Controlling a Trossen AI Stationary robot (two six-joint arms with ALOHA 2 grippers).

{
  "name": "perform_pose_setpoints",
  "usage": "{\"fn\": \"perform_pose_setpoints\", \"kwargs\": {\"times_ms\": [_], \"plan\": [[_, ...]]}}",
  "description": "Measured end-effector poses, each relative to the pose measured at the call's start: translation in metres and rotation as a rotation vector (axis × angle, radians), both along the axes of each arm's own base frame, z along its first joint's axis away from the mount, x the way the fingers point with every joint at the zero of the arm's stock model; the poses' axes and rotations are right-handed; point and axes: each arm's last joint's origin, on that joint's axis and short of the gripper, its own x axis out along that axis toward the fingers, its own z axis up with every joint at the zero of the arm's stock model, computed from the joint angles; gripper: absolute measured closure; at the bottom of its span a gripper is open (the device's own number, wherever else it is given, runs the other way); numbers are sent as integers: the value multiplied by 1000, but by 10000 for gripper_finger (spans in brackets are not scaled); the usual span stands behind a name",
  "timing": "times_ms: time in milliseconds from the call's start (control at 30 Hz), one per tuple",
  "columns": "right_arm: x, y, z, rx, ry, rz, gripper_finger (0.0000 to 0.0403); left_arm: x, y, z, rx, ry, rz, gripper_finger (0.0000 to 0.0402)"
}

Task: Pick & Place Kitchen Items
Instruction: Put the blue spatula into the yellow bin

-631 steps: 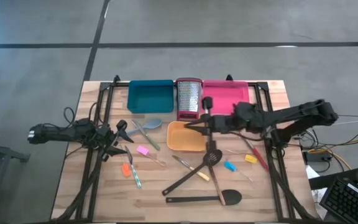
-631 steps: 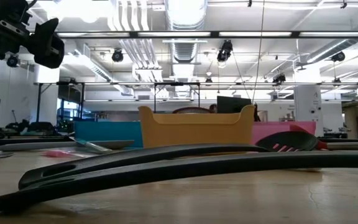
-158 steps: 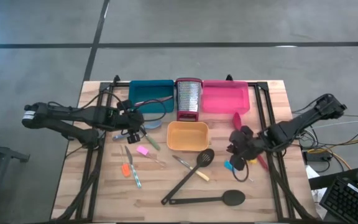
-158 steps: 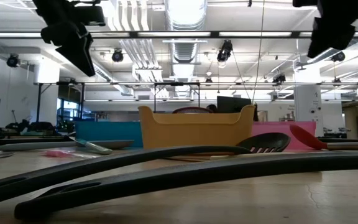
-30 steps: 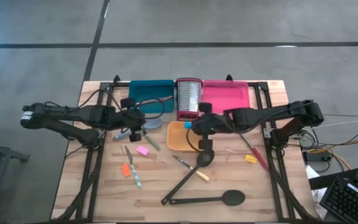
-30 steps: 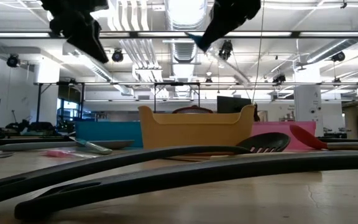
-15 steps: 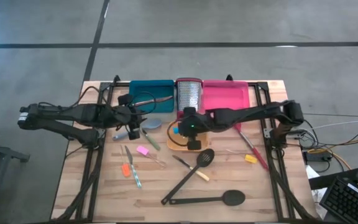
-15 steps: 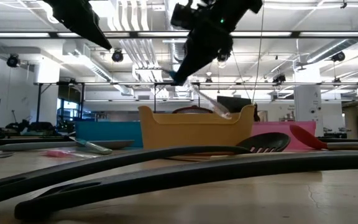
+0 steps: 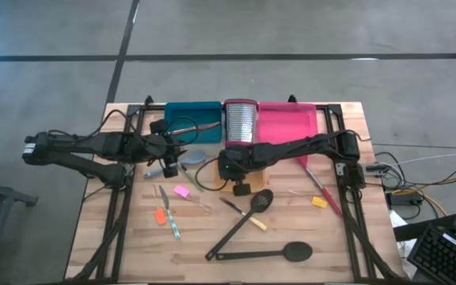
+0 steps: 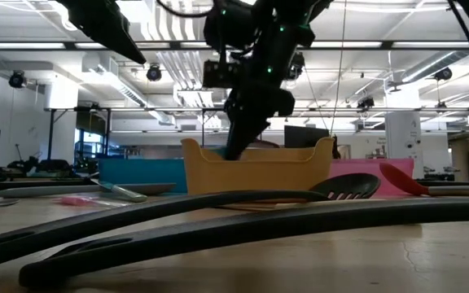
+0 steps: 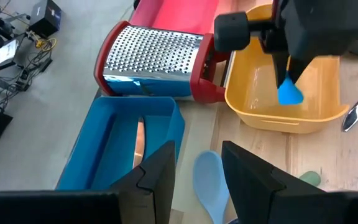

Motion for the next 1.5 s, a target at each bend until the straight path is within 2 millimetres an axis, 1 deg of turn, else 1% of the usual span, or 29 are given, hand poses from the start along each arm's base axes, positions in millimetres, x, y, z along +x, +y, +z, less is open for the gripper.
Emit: {"fn": "perform_pose_setpoints", "kwargs": {"times_ms": [167,633,933,1033,1233,1500], "plan": [[3,-1,-15,17,36,-1,382,0,0,0,0,0,0,266],[7,-3,-40,62,94,-35,382,0,0,0,0,0,1,266],[8,-4,-44,74,101,-34,377,0,0,0,0,0,1,266],[8,-4,-44,76,99,-40,359,0,0,0,0,0,1,266],[11,-2,-41,86,92,-44,302,0,0,0,0,0,1,266],[17,4,-23,115,101,-60,223,0,0,0,0,3,0,266]]}}
